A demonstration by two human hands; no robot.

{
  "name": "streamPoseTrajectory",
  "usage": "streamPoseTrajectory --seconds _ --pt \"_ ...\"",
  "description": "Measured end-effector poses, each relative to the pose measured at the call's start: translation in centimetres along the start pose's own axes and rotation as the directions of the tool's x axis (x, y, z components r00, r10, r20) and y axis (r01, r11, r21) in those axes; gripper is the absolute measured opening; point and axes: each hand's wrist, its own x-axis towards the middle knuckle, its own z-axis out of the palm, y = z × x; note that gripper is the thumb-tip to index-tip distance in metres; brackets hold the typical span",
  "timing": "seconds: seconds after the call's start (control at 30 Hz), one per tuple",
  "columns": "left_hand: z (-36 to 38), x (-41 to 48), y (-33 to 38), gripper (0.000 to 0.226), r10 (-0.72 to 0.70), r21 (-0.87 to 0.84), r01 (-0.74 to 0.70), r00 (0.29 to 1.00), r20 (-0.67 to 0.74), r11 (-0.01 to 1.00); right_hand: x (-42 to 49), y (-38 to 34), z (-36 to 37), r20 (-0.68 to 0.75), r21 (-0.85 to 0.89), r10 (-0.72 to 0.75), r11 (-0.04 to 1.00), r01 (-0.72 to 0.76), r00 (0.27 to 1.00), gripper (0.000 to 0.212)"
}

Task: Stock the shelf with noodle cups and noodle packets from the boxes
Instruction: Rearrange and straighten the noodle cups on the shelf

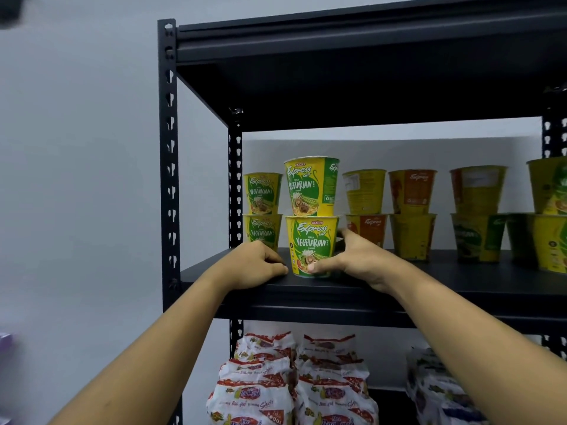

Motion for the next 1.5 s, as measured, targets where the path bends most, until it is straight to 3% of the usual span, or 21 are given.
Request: streamPoseTrajectory --seconds 0.47,0.63,0.8,0.87,0.93,1.17,1.2,1.33,1.5 --pt "0.1 0.0 0.0 0.032 -0.013 -0.004 0.013 1.0 -0.028 1.0 0.4 0.4 0.0 0.0 -0.005 -0.011 1.0 0.011 1.0 0.092" --pt "-0.3 0.6 -0.9 0.034 -0.05 -0.215 0.018 0.989 -0.143 0.976 0.5 0.6 0.0 -0.004 -0.008 -0.022 1.0 0.022 1.0 0.095" --pt "-0.7 1.4 -0.9 0.05 -0.121 -0.528 0.008 0.976 -0.18 0.849 0.5 0.5 -0.1 0.002 0.0 -0.032 0.999 0.032 0.999 0.092" --pt "-1.1 1.8 -0.4 0.046 -0.121 -0.644 -0.03 0.975 -0.189 0.764 0.4 0.5 -0.1 0.004 0.013 -0.036 0.999 0.036 0.999 0.086" --pt "-1.6 2.4 0.2 0.056 -0.116 -0.698 -0.053 0.974 -0.192 0.714 0.3 0.4 -0.1 0.009 0.034 -0.037 0.999 0.037 0.999 0.079" --pt "-3.0 4.3 2.0 0.086 -0.084 -0.885 -0.045 0.992 -0.094 0.464 0.7 0.8 -0.1 -0.006 0.013 -0.03 0.999 0.03 1.0 0.088" --pt "-3.1 4.4 2.2 0.084 -0.065 -0.888 -0.036 0.995 -0.074 0.458 0.8 0.8 -0.1 -0.008 0.007 -0.029 1.0 0.029 1.0 0.09" --pt "-3.0 4.8 3.5 0.04 -0.013 -0.901 -0.04 0.999 -0.05 0.432 1.0 1.0 -0.1 -0.012 -0.012 -0.024 1.0 0.024 1.0 0.091" --pt "-2.6 5.3 4.1 0.043 -0.005 -0.895 -0.072 0.997 -0.082 0.441 0.9 0.8 0.0 -0.018 -0.022 -0.024 0.999 0.024 1.0 0.085"
